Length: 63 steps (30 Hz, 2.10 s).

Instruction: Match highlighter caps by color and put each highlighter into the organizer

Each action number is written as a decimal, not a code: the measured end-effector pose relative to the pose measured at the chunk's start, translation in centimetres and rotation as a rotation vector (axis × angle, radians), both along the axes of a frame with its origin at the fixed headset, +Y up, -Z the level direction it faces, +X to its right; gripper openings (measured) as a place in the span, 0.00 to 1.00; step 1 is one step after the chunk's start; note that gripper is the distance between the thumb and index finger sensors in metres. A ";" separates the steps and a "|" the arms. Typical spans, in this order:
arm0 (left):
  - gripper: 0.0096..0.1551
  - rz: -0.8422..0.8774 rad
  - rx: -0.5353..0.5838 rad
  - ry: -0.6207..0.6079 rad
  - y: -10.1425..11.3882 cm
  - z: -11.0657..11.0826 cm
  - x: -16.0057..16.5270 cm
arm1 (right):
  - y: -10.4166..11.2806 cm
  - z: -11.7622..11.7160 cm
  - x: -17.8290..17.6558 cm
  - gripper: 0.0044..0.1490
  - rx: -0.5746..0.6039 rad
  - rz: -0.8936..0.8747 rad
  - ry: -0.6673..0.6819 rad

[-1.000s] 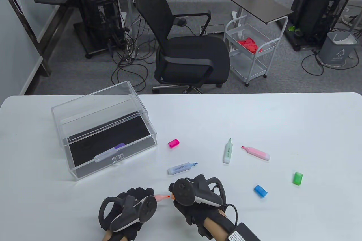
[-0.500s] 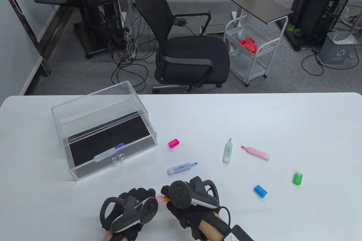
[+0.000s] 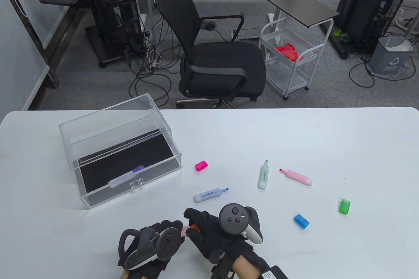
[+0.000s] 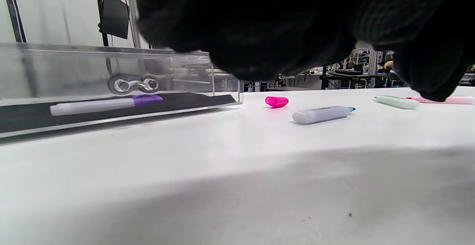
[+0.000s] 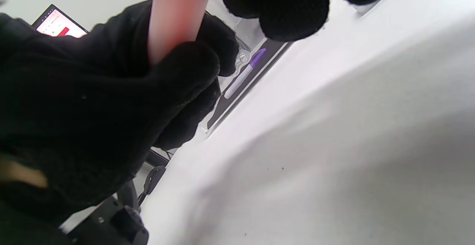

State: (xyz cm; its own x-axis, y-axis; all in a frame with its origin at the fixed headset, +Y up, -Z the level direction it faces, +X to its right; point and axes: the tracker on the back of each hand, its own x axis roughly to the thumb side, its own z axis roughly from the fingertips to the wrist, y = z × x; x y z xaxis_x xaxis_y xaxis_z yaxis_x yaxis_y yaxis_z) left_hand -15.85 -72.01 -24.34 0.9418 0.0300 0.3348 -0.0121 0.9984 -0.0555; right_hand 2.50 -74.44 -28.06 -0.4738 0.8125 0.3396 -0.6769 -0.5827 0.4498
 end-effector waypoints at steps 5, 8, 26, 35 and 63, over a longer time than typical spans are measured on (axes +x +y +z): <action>0.28 0.014 0.016 -0.001 0.2 0.1 -0.1 | 0.5 0.2 -0.3 0.42 0.033 -0.006 -0.018; 0.28 0.032 0.018 -0.005 0.3 0.1 -0.1 | 0.7 0.4 -0.5 0.42 0.063 -0.019 -0.035; 0.27 0.069 0.120 -0.033 1.2 0.8 0.2 | 1.7 1.2 -0.9 0.44 0.087 -0.046 -0.002; 0.28 0.045 0.078 0.035 -0.2 -0.4 0.4 | 2.0 0.6 -0.3 0.46 0.132 0.221 -0.121; 0.38 0.015 0.023 0.191 0.7 -3.5 -2.3 | 1.9 0.8 5.5 0.46 0.201 0.619 -0.466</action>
State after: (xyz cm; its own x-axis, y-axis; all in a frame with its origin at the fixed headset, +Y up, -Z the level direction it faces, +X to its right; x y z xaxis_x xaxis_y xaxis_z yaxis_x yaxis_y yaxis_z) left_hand -18.14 -71.30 -27.85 0.9878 0.0388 0.1506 -0.0350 0.9990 -0.0281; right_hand 7.97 -72.55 -27.22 -0.9478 0.3003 0.1075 -0.2969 -0.9538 0.0467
